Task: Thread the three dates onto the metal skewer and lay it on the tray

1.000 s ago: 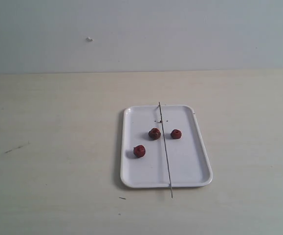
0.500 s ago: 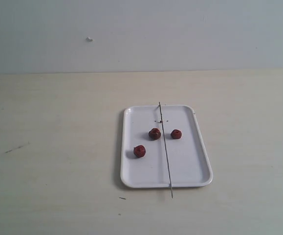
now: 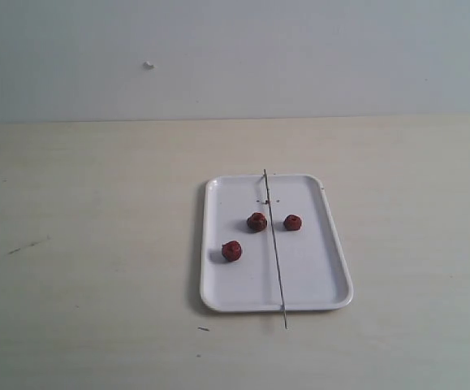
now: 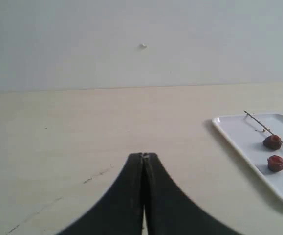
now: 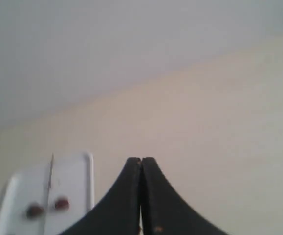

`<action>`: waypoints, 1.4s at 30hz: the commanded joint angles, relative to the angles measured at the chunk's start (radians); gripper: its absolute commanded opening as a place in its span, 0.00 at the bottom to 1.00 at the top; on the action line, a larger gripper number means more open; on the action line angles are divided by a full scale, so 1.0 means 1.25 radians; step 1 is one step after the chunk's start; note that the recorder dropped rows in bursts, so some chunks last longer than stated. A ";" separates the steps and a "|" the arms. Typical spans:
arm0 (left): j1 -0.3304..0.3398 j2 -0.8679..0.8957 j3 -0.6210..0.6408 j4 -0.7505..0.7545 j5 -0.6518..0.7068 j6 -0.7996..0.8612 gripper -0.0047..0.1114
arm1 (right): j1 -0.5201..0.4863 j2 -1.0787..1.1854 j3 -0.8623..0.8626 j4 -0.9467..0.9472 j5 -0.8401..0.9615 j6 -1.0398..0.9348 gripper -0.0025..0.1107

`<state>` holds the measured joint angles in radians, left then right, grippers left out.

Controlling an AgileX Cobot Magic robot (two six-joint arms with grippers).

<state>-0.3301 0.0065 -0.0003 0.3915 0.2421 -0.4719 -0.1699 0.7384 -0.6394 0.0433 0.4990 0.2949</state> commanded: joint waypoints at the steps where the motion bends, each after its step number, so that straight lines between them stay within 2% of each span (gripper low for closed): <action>1: 0.002 -0.005 0.000 -0.006 0.000 0.000 0.04 | -0.003 0.235 -0.146 0.232 0.317 -0.307 0.02; 3: 0.002 -0.005 0.000 -0.006 0.000 0.000 0.04 | 0.014 0.304 -0.173 0.259 0.379 -0.325 0.02; 5: 0.002 -0.005 0.000 -0.006 0.000 0.000 0.04 | 0.057 0.359 -0.181 0.216 0.380 -0.308 0.02; 10: 0.002 -0.005 0.000 -0.006 0.002 0.000 0.04 | 0.230 0.464 -0.181 0.074 0.329 -0.136 0.02; 14: 0.002 -0.005 0.000 -0.006 0.002 0.000 0.04 | 0.347 0.557 -0.197 0.069 0.289 -0.055 0.02; 20: 0.002 -0.005 0.000 -0.006 0.002 0.000 0.04 | 0.501 0.705 -0.304 0.065 0.298 0.029 0.02; 23: 0.002 -0.005 0.000 -0.006 0.002 0.000 0.04 | 0.551 0.772 -0.376 0.041 0.298 0.041 0.02; 27: 0.002 -0.005 0.000 -0.006 0.002 0.000 0.04 | 0.577 0.862 -0.471 0.007 0.298 0.041 0.02; 30: 0.002 -0.005 0.000 -0.006 0.002 0.000 0.04 | 0.577 0.920 -0.527 0.005 0.298 0.041 0.07; 33: 0.002 -0.005 0.000 -0.006 0.002 0.000 0.04 | 0.577 0.966 -0.571 0.005 0.315 0.038 0.15; 39: 0.002 -0.005 0.000 -0.006 0.002 0.000 0.04 | 0.577 1.013 -0.595 -0.053 0.355 0.038 0.41; 42: 0.002 -0.005 0.000 -0.006 0.002 0.000 0.04 | 0.577 1.019 -0.595 -0.077 0.357 0.041 0.47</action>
<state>-0.3301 0.0065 -0.0003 0.3915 0.2428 -0.4719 0.5487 2.0101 -1.3731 -0.0144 0.9341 0.3430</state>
